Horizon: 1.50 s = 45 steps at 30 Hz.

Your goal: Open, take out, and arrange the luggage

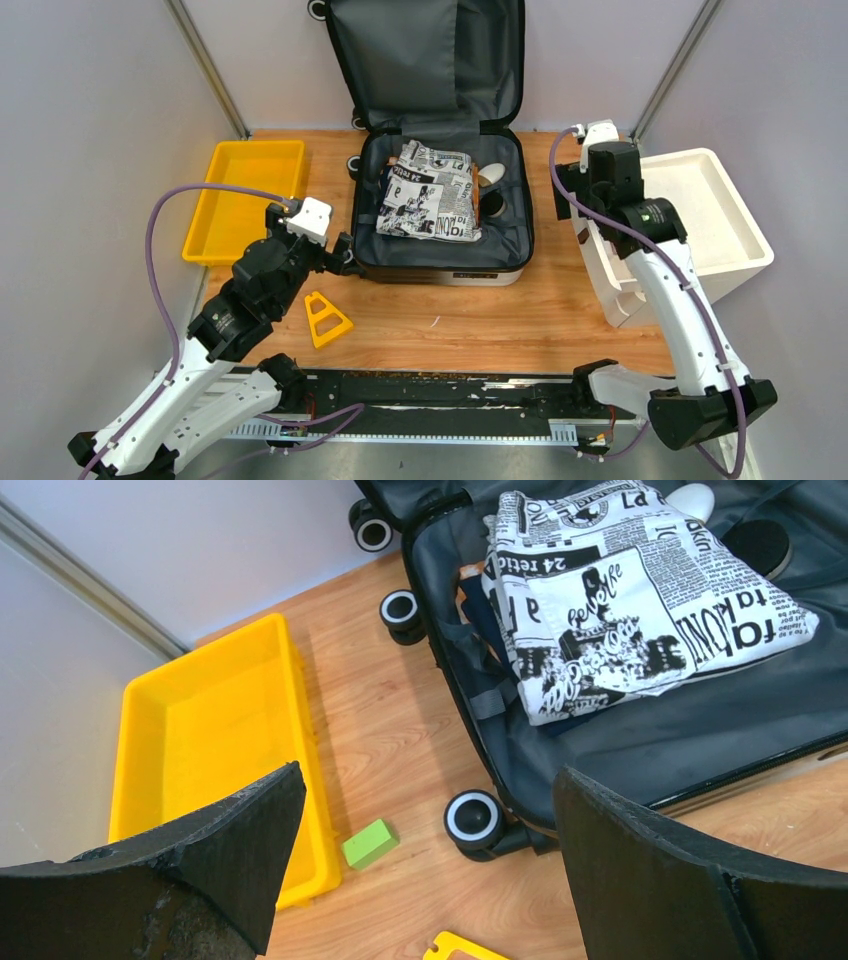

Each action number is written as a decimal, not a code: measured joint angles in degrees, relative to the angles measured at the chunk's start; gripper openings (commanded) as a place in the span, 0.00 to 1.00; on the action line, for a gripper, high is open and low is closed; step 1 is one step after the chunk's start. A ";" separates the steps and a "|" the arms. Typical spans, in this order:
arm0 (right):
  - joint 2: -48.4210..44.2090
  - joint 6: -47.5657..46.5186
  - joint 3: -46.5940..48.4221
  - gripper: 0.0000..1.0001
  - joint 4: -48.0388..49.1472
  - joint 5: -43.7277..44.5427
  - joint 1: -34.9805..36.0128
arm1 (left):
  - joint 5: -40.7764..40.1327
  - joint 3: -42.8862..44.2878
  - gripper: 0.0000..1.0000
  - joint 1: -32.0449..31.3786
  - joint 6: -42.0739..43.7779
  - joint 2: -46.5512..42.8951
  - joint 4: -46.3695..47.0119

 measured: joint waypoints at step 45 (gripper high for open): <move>5.99 -8.85 -3.19 1.00 -0.83 4.63 -11.34 | 1.11 0.00 1.00 0.00 0.02 -0.39 0.02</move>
